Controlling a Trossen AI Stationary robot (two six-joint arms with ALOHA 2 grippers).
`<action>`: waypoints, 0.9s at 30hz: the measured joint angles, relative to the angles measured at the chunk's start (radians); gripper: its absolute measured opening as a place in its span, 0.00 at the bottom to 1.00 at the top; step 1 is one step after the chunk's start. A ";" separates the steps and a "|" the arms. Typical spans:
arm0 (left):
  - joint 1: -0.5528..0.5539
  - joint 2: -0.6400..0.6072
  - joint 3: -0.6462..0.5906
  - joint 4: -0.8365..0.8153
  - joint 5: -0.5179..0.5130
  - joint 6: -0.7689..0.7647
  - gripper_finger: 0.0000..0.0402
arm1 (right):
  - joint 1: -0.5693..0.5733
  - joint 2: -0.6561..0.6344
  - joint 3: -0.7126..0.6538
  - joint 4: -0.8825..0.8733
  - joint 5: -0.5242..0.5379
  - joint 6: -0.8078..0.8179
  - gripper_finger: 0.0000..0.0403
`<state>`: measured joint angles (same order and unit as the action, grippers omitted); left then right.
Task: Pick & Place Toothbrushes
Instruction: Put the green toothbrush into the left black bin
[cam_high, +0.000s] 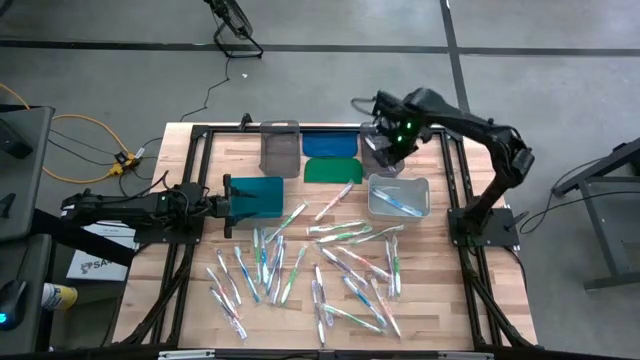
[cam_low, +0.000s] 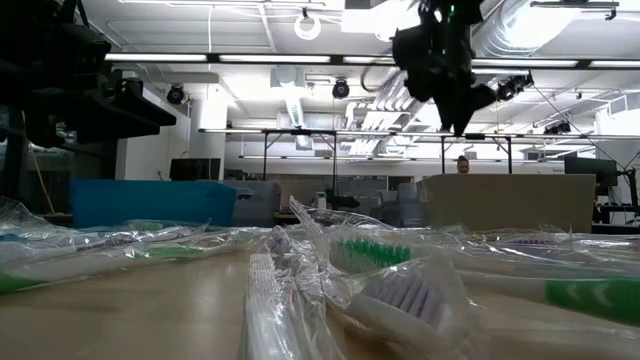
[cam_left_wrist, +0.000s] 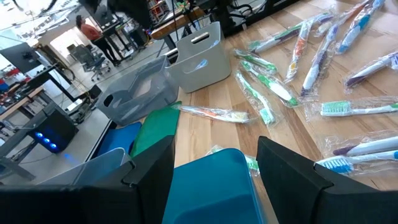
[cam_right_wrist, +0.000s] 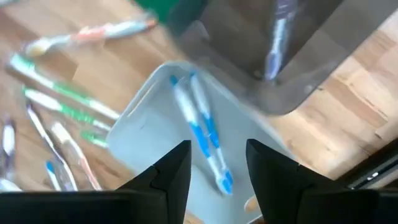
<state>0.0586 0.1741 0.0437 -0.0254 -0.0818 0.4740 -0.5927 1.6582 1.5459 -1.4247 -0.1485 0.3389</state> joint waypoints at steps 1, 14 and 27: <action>0.000 0.000 0.000 0.000 0.000 0.000 0.54 | 0.037 -0.008 -0.009 0.003 0.016 0.034 0.36; 0.000 0.000 0.000 0.000 0.000 0.000 0.54 | 0.503 -0.018 -0.223 0.091 0.036 0.603 0.36; 0.000 0.000 0.000 0.000 0.000 0.000 0.54 | 0.866 -0.018 -0.318 0.279 0.067 1.185 0.36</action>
<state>0.0589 0.1741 0.0439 -0.0250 -0.0822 0.4740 0.2733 1.6402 1.2277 -1.1459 -0.0816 1.5243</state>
